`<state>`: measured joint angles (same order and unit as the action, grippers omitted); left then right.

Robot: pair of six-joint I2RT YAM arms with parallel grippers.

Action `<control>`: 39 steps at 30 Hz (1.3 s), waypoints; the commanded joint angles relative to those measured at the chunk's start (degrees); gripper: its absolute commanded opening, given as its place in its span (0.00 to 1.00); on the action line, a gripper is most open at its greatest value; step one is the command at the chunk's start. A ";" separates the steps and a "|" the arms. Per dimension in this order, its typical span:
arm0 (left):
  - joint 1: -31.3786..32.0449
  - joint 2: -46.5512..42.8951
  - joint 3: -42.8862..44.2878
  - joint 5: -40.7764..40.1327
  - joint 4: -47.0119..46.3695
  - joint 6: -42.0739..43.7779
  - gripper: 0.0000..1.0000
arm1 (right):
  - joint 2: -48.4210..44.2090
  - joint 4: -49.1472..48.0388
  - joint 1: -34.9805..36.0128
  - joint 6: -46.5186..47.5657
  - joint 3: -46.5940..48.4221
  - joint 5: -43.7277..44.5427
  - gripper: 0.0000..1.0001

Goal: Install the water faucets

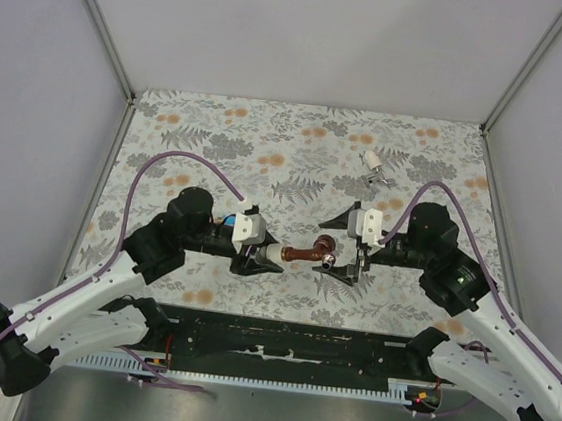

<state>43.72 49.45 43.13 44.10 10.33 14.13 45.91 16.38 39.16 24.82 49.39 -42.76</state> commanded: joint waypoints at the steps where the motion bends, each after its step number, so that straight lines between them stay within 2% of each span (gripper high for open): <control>1: -0.31 -0.85 2.66 1.26 -2.42 -1.48 0.02 | 1.81 -5.74 0.13 -5.82 3.35 -6.01 0.83; 6: -0.31 -1.90 1.43 -3.39 -3.47 -0.25 0.02 | 4.80 -9.43 0.04 -14.96 3.96 -6.90 0.59; 10: -0.22 -4.97 -1.55 -12.78 -6.28 2.29 0.02 | 8.39 -12.60 0.13 -27.85 4.40 -2.17 0.10; 11: -0.22 -5.67 -2.61 -15.94 -6.81 3.52 0.02 | 9.45 -13.04 0.13 -31.72 4.66 0.72 0.03; 15: 1.44 -9.36 -6.83 -29.48 -9.36 11.07 0.02 | 15.25 -9.02 0.04 -49.65 8.35 12.68 0.00; 18: 4.78 -11.74 -10.25 -38.44 -9.98 18.98 0.02 | 20.96 -3.74 -0.48 -61.08 11.60 17.00 0.00; 22: 11.01 -15.25 -15.26 -50.58 -14.45 30.22 0.02 | 27.46 -5.38 -3.29 -81.20 10.74 14.04 0.00; 25: 14.36 -17.71 -19.39 -58.05 -19.37 38.32 0.02 | 30.98 -8.82 -4.00 -86.69 9.24 10.34 0.00; 28: 14.72 -19.13 -20.28 -58.95 -20.61 38.26 0.02 | 32.05 -8.65 -4.44 -85.65 9.32 10.24 0.13; 32: 14.81 -18.87 -18.71 -56.32 -18.86 32.38 0.02 | 29.60 -7.25 -6.28 -79.33 10.73 10.77 0.43; 34: 14.81 -18.60 -17.91 -55.35 -18.15 29.92 0.02 | 27.05 -6.98 -8.30 -74.94 10.91 11.29 0.62; 38: 14.46 -17.81 -16.07 -52.63 -16.57 24.99 0.02 | 18.72 -4.62 -10.76 -57.91 11.08 13.75 0.98; 39: 14.11 -17.38 -15.46 -51.84 -16.05 23.68 0.02 | 16.43 -3.21 -10.94 -53.17 11.08 15.06 0.98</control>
<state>58.11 31.83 23.00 -10.92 -2.92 43.22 71.85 11.29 28.99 -46.44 58.57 -32.86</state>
